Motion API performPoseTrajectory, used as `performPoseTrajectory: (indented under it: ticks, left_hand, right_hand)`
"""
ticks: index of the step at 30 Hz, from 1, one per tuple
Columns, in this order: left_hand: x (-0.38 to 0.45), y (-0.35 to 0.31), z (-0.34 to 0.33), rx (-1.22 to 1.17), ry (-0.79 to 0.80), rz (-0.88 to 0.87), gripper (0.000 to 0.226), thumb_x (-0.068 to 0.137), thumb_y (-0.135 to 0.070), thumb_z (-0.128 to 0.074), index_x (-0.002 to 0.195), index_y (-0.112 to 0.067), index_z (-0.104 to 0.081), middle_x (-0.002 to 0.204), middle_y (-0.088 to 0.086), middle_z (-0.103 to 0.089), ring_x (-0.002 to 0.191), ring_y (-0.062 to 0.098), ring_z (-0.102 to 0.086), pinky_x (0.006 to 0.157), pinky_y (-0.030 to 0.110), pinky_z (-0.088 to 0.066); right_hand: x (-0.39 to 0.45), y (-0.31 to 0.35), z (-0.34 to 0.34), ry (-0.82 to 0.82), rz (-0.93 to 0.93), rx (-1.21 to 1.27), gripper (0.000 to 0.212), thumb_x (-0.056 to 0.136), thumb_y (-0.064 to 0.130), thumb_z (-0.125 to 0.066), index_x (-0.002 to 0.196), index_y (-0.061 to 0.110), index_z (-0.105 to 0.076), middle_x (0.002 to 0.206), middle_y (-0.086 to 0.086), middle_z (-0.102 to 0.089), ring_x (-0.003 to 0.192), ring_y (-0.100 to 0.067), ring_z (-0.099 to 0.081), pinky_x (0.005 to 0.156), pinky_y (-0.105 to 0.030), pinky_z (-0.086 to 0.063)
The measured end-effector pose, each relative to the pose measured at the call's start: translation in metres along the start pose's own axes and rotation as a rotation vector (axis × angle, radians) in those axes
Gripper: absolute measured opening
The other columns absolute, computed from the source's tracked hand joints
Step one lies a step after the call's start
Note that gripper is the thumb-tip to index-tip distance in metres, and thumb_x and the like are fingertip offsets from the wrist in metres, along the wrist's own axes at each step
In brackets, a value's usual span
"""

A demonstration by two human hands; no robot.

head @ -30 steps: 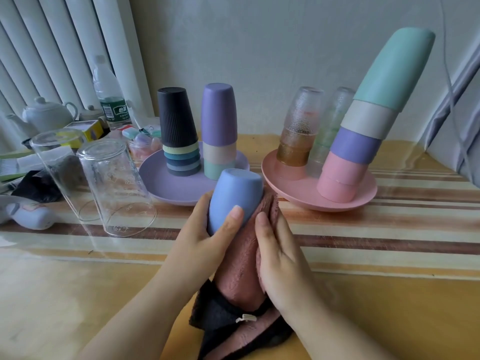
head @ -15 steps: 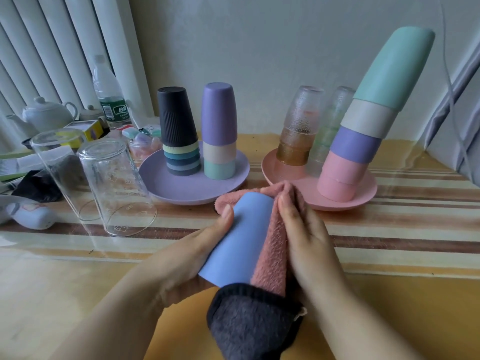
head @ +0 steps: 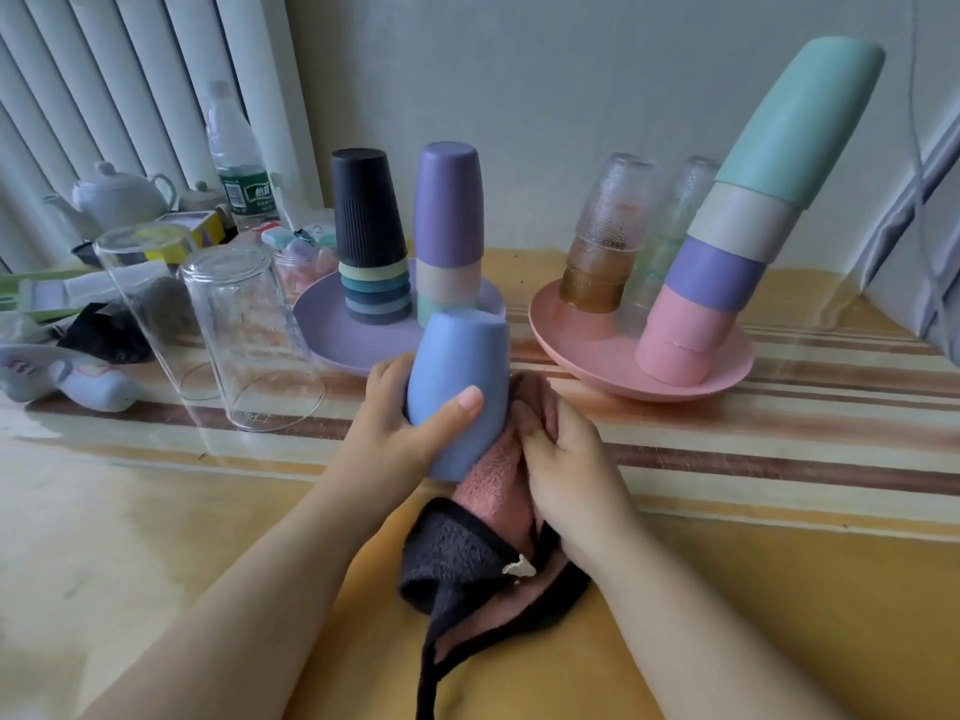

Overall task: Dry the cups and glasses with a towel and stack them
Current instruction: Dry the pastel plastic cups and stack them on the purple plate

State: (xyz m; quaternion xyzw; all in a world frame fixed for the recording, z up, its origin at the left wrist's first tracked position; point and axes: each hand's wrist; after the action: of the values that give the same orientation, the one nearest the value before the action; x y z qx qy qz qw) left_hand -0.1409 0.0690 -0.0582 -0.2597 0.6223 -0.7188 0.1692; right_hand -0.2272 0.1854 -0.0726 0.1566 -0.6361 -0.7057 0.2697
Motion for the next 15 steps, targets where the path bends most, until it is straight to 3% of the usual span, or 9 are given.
performPoseTrajectory:
  ticks: [3, 5, 6, 8, 11, 15]
  left_hand:
    - [0.001, 0.005, 0.001, 0.083, -0.031, -0.031, 0.05, 0.057, -0.062, -0.066, 0.103, -0.044, -0.057, 0.111, -0.007, -0.065, 0.099, 0.008, -0.062, 0.084, 0.032, -0.054]
    - [0.001, 0.008, -0.003, 0.214, -0.055, -0.056, 0.06, 0.054, -0.065, -0.067, 0.107, -0.038, -0.057, 0.11, -0.005, -0.065, 0.097, 0.006, -0.061, 0.078, 0.023, -0.05]
    - [0.001, 0.009, -0.005, 0.273, -0.068, -0.065, 0.067, 0.052, -0.065, -0.068, 0.111, -0.034, -0.056, 0.111, -0.005, -0.064, 0.098, 0.005, -0.06, 0.077, 0.019, -0.047]
    - [0.004, 0.008, -0.007, 0.358, -0.093, -0.057, 0.077, 0.052, -0.062, -0.074, 0.118, -0.028, -0.054, 0.113, -0.006, -0.062, 0.1, 0.006, -0.058, 0.077, 0.015, -0.044]
    - [0.013, -0.002, -0.004, 0.451, -0.129, -0.016, 0.057, 0.066, -0.045, -0.083, 0.11, -0.018, -0.059, 0.102, -0.002, -0.064, 0.089, 0.012, -0.059, 0.07, 0.025, -0.048]
    - [0.032, -0.028, 0.004, 0.431, -0.225, 0.022, 0.04, 0.071, -0.036, -0.081, 0.097, -0.015, -0.059, 0.084, -0.004, -0.062, 0.075, 0.014, -0.06, 0.056, 0.026, -0.045]
  right_hand:
    - [0.002, 0.0, 0.007, 0.005, -0.017, -0.108, 0.024, 0.095, 0.013, -0.052, 0.11, 0.029, -0.063, 0.107, 0.018, -0.068, 0.104, 0.0, -0.06, 0.096, -0.017, -0.044]
    - [0.002, 0.002, 0.013, -0.124, 0.017, -0.223, 0.029, 0.092, 0.011, -0.057, 0.117, 0.024, -0.063, 0.103, 0.017, -0.066, 0.099, 0.0, -0.059, 0.079, -0.001, -0.039]
    - [0.002, 0.003, 0.017, -0.212, 0.066, -0.284, 0.032, 0.09, 0.009, -0.059, 0.118, 0.023, -0.063, 0.1, 0.015, -0.066, 0.095, -0.002, -0.058, 0.074, -0.001, -0.038]
    - [0.002, 0.005, 0.023, -0.322, 0.146, -0.336, 0.035, 0.088, 0.009, -0.062, 0.12, 0.02, -0.062, 0.108, 0.005, -0.069, 0.097, -0.011, -0.061, 0.077, -0.01, -0.038]
    - [0.002, 0.006, 0.024, -0.266, 0.136, -0.301, 0.037, 0.085, 0.005, -0.062, 0.118, 0.018, -0.052, 0.111, 0.005, -0.061, 0.107, -0.016, -0.057, 0.077, -0.009, -0.032]
    - [0.0, 0.007, 0.024, -0.159, 0.067, -0.29, 0.04, 0.081, 0.004, -0.058, 0.112, 0.025, -0.045, 0.104, 0.01, -0.053, 0.096, -0.014, -0.051, 0.07, -0.013, -0.03]
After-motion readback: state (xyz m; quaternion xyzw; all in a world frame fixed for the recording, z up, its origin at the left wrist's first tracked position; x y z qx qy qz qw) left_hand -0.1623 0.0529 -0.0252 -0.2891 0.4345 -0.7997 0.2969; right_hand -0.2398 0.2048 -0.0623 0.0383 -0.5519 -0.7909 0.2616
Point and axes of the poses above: each hand's wrist, its own x-axis towards the middle knuckle, its own z-axis out of the back of the hand, y = z × x
